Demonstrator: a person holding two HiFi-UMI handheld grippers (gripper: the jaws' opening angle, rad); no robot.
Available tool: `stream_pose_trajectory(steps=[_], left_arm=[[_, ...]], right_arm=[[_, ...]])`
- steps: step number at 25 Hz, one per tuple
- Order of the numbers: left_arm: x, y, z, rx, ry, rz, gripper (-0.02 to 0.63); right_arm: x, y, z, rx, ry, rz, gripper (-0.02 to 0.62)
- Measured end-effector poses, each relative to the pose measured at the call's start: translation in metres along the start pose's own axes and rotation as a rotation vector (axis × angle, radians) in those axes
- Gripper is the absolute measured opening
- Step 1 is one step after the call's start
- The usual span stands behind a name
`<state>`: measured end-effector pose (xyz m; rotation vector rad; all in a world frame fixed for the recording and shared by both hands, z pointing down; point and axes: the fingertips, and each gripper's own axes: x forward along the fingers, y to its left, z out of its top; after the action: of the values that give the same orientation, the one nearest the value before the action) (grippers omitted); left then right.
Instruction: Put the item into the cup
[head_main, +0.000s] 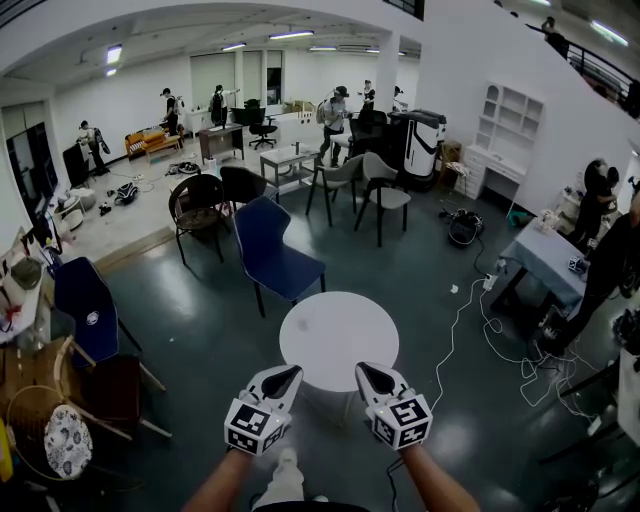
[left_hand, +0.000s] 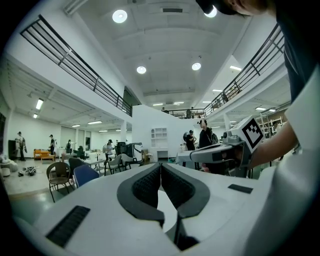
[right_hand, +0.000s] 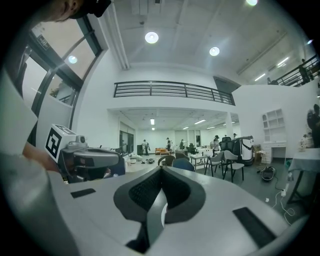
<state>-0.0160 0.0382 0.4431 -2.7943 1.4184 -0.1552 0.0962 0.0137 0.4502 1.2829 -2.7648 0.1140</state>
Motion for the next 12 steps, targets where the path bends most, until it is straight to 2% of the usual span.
stream_pose_trajectory(steps=[12], left_arm=[[-0.021,-0.024,-0.009,-0.016,0.026,0.027,0.019]], right_arm=[[-0.021,0.006,-0.003,0.012,-0.009,0.024,0.015]])
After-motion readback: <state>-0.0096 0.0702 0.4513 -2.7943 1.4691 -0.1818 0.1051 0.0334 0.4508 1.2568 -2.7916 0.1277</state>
